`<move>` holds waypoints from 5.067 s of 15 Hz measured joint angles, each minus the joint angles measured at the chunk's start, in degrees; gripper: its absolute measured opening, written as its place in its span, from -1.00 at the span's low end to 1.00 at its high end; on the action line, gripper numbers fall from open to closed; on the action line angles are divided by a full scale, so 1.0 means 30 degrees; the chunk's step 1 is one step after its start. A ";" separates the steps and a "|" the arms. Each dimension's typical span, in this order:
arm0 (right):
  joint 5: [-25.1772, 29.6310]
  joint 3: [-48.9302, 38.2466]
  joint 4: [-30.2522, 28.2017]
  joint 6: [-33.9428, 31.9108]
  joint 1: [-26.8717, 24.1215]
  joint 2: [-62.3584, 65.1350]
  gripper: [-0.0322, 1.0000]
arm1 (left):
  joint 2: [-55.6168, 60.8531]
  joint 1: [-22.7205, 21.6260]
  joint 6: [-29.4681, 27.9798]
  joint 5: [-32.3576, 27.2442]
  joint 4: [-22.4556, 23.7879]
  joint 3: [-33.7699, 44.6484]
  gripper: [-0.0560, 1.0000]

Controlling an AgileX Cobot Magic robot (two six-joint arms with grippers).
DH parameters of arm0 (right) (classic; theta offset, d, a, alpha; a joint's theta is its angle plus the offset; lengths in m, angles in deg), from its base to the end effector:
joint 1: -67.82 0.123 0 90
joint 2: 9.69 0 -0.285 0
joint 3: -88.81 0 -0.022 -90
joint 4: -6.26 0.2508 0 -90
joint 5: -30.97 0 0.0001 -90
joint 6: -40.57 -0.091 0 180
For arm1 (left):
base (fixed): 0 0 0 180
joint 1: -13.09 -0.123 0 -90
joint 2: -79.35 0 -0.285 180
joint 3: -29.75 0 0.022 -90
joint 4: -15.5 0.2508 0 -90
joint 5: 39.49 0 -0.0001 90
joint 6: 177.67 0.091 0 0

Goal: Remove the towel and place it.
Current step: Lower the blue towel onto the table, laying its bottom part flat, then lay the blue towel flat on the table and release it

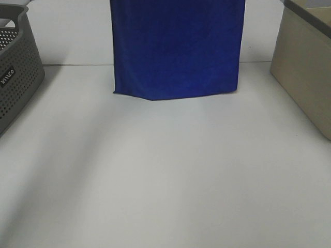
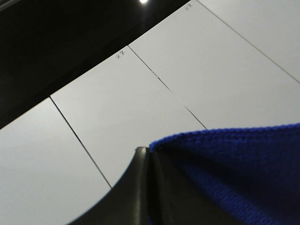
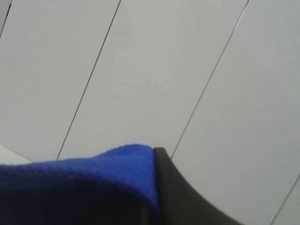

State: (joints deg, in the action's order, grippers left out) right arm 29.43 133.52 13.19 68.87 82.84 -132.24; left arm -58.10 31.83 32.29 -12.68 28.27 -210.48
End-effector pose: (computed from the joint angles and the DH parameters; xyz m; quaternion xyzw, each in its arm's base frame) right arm 0.4659 0.1247 0.4590 -0.1917 0.5873 -0.0446 0.7851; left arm 0.4896 -0.1757 0.4496 0.2544 0.3494 0.1560 0.8882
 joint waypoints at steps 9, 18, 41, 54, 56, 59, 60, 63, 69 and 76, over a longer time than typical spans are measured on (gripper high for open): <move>0.3419 0.1528 0.0153 -0.0497 -0.0172 -0.0688 -0.91 | -0.3629 0.0038 -0.0726 -0.7659 0.0420 -0.8041 -0.89; 0.3915 0.1528 0.1795 -0.0974 -0.0859 -0.0420 -0.91 | -0.3361 0.0115 -0.1012 -1.0008 0.0420 -0.8041 -0.89; 2.0130 0.1547 0.3037 -0.3801 -0.0821 0.4354 -0.91 | 0.2254 0.0191 -0.2636 -3.1226 -0.3743 -0.8136 -0.89; 2.3759 -1.0867 0.4469 -0.5558 -0.0630 1.2395 -0.91 | 1.3999 0.1604 -0.6856 -3.2067 -0.6971 1.2185 -0.89; 2.3740 -1.2892 0.4813 -0.5672 -0.0630 1.4400 -0.91 | 1.6387 0.1623 -0.6875 -3.1952 -0.8098 1.4572 -0.89; 2.3720 -1.5623 0.5653 -0.5749 -0.0592 1.6902 -0.91 | 1.9767 0.1700 -0.6856 -3.1761 -0.9263 1.8640 -0.89; 2.3682 -1.7704 0.6207 -0.6169 -0.0592 1.8335 -0.91 | 2.0970 0.1700 -0.6837 -3.1474 -0.9778 2.1142 -0.89; 2.3625 -2.1123 0.6532 -0.7257 -0.0592 2.0054 -0.91 | 2.1333 0.1700 -0.6665 -3.1398 -1.1478 2.4255 -0.89; 2.3587 -2.6853 0.8098 -0.7678 -0.0592 2.0779 -0.91 | 2.1371 0.1700 -0.6073 -3.1360 -1.3579 2.9985 -0.89; 2.3549 -3.0290 0.8709 -0.9034 -0.0592 2.0493 -0.91 | 2.0264 0.1700 -0.5825 -3.1131 -1.5355 3.3060 -0.89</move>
State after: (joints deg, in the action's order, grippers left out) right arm 100.07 42.65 39.32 41.77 81.06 -70.76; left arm 2.69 36.93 14.82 -106.07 -17.79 -111.31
